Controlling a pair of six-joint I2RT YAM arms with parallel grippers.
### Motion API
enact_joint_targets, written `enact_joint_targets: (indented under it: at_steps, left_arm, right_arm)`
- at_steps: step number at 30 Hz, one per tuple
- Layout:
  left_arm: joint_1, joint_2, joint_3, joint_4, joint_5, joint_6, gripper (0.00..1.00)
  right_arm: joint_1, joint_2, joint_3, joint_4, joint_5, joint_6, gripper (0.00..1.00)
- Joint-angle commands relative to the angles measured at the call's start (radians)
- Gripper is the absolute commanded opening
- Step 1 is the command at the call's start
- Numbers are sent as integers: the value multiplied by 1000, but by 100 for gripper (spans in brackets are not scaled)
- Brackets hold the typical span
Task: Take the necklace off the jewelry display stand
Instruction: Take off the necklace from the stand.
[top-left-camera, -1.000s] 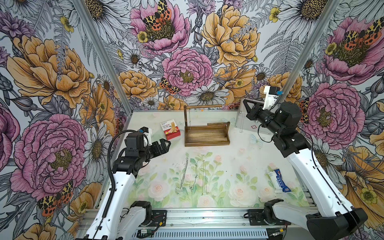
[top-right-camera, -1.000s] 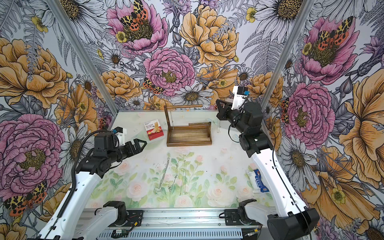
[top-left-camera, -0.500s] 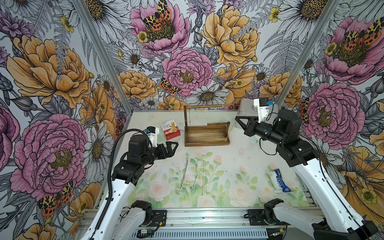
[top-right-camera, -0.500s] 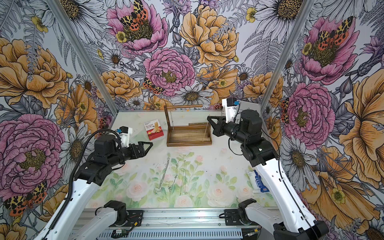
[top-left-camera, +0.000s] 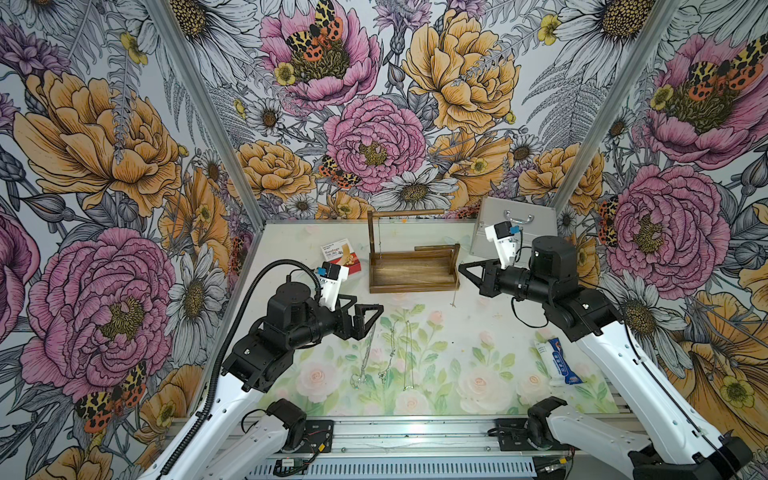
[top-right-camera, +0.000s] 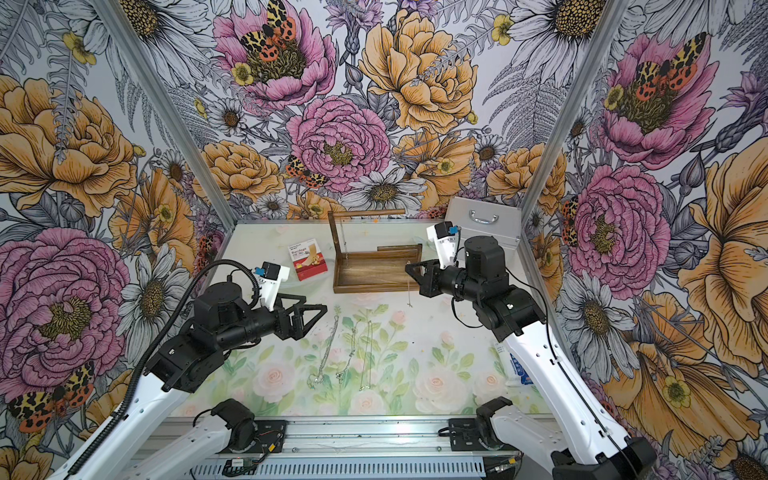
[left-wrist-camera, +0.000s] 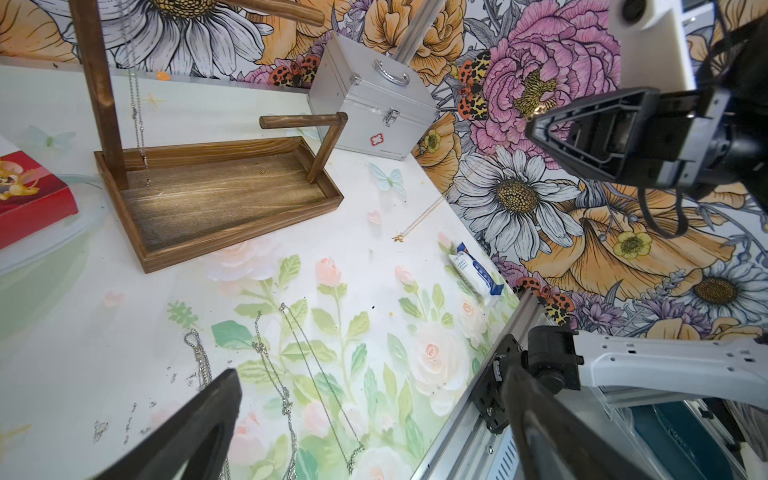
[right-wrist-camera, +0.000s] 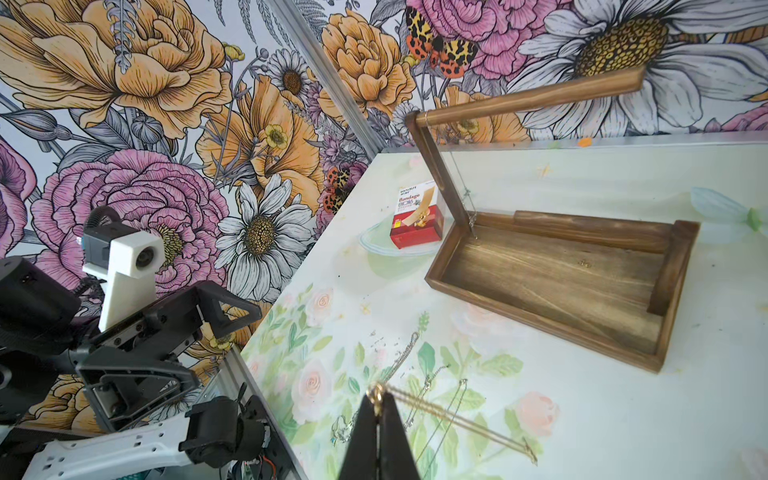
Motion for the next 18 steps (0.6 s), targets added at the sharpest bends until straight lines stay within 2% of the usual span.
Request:
enact_joint_targets:
  at_steps: [1,7,10,14,18]
  left_arm:
    - [-86,-7,-9,31,-90,40,99]
    - [-359,74,17,79,-308,34,99]
    - [-459,133,7,161,-374,40,99]
    - [-495,202,-47,321,-368,48,99]
    - [-498,197,-215,646,-298,51,99]
  right_arm:
    - [20,-17,-32,-9,-18,-9,0]
    - [52,-7,-74,-9,-8,-14,0]
    - [66,2,-90,-9,-4,-17,0]
    - [79,1,-103,-9,0,-22,0]
    - [90,-2,-121,-8,5,-22,0]
